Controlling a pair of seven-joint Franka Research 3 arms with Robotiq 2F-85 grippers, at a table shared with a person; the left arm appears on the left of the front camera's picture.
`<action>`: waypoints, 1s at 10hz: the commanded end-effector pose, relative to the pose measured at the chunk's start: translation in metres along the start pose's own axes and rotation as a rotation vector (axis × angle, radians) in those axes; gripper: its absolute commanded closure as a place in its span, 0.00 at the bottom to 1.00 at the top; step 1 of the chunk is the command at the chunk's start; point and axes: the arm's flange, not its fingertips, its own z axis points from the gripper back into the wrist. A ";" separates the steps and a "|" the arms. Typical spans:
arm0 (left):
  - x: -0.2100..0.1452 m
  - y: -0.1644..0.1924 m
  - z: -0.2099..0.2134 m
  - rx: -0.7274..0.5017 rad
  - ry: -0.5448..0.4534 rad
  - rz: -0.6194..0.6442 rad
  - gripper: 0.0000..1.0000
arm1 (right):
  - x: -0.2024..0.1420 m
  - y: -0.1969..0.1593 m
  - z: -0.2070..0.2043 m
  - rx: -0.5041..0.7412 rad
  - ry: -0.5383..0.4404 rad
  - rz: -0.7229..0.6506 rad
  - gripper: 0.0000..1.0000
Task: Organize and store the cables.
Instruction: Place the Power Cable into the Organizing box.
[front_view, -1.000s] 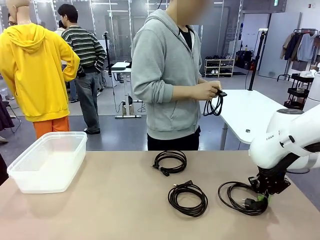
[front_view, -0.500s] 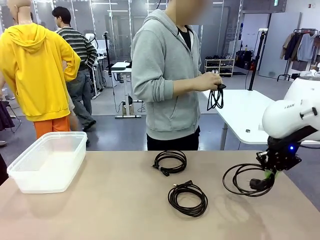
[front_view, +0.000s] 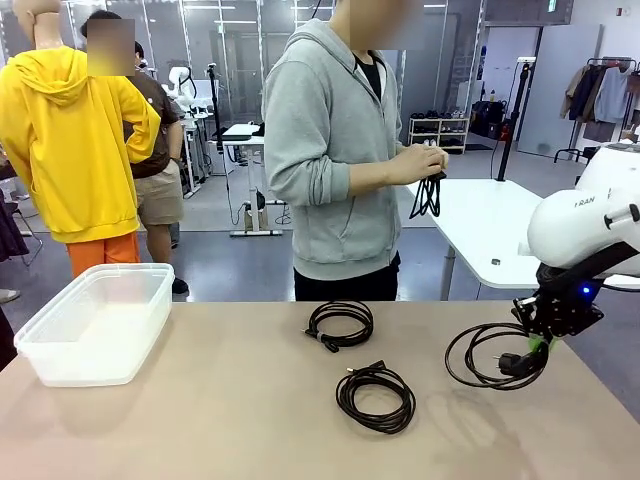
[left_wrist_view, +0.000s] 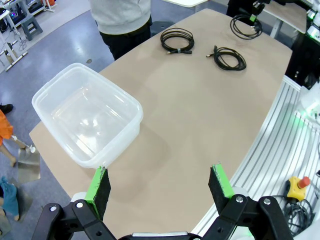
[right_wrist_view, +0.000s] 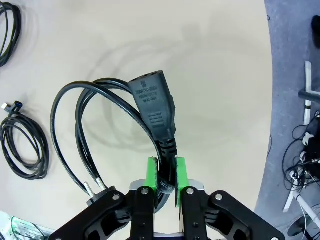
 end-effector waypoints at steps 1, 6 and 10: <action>0.002 0.001 -0.001 -0.015 -0.011 -0.015 0.00 | 0.001 0.000 0.001 -0.014 -0.003 -0.005 1.00; 0.002 0.001 -0.001 -0.015 -0.011 -0.015 0.00 | 0.002 0.009 0.006 -0.050 0.041 -0.021 0.82; 0.002 0.001 -0.001 -0.015 -0.011 -0.015 0.00 | 0.004 0.112 0.037 0.038 0.129 0.038 0.82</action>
